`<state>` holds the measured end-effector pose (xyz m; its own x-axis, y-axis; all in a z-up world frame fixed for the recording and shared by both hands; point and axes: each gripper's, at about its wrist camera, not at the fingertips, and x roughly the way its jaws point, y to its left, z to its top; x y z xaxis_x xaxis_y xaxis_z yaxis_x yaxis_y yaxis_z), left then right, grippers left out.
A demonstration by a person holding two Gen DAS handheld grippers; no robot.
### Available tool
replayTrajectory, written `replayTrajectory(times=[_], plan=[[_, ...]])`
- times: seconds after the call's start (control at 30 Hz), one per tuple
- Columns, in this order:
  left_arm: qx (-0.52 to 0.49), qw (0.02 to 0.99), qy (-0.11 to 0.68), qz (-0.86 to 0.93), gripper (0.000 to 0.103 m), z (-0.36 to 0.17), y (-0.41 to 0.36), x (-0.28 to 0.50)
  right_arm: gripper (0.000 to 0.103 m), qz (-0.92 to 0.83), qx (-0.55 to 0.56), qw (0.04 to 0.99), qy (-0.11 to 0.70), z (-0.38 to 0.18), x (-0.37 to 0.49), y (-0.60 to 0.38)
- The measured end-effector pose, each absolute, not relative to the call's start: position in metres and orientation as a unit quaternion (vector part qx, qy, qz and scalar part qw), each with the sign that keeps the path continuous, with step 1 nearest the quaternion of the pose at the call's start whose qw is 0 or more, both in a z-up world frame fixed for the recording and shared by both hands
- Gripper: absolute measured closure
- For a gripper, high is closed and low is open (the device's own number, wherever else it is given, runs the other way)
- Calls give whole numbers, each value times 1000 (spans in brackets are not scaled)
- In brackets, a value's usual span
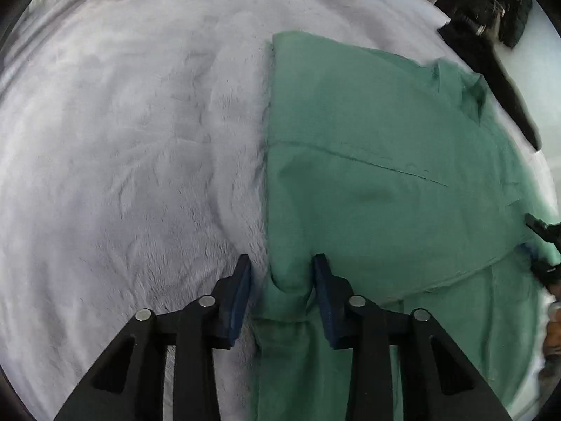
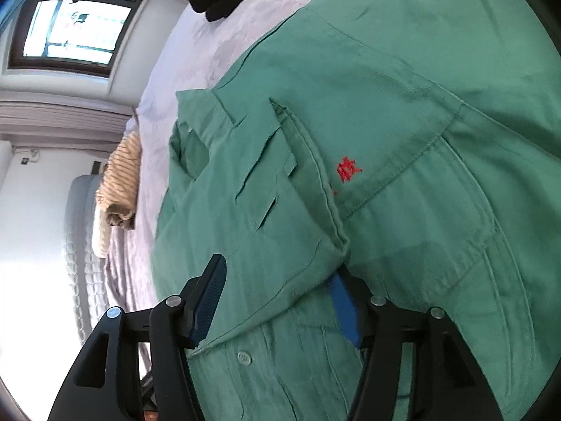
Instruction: Fold large clothes
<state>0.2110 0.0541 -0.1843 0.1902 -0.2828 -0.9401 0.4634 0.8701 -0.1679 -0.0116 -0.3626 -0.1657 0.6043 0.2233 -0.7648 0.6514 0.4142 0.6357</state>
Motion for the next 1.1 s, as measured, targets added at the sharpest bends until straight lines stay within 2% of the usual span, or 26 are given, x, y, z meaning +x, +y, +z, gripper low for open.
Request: replayTrajectory(times=[0.03,0.07,0.17,0.23,0.33,0.4,0.57,0.6,0.8,0.87,0.9,0.93,0.97,1.0,1.1], plan=[[83,772,581,-244,85,-181,54,209,97,-146,520,723,430,-166,-8,-362],[81,776,574,-248,87,-175,58,208,97,-139,519,727,427,-161,-9,-360],[78,775,573,-253,87,-175,72,209,98,-116,499,750,417,-148,-8,-353],[96,776,571,-248,87,-182,69,211,98,-128,494,742,436,-161,-9,-354],[145,788,559,-213,87,-194,57,213,100,-137,536,715,427,-185,-21,-360],[132,788,564,-208,87,-195,59,213,99,-143,545,712,420,-182,-30,-361],[139,798,556,-184,87,-172,71,197,96,-172,500,719,451,-164,-46,-359],[135,800,554,-186,87,-165,72,193,92,-173,494,721,454,-160,-49,-358],[123,799,550,-210,87,-135,54,162,92,-162,492,716,469,-153,-73,-345],[123,795,552,-218,87,-131,46,155,85,-157,500,712,467,-152,-83,-340],[125,792,555,-223,84,-130,39,150,71,-156,502,712,466,-152,-87,-339],[126,790,557,-225,57,-130,41,148,52,-156,505,712,462,-150,-92,-337],[131,790,555,-223,13,-129,34,142,46,-154,507,714,458,-149,-93,-336],[136,795,549,-219,2,-127,35,138,44,-152,508,716,455,-147,-96,-336],[160,801,531,-226,0,-123,17,126,44,-151,513,717,447,-143,-106,-341]])
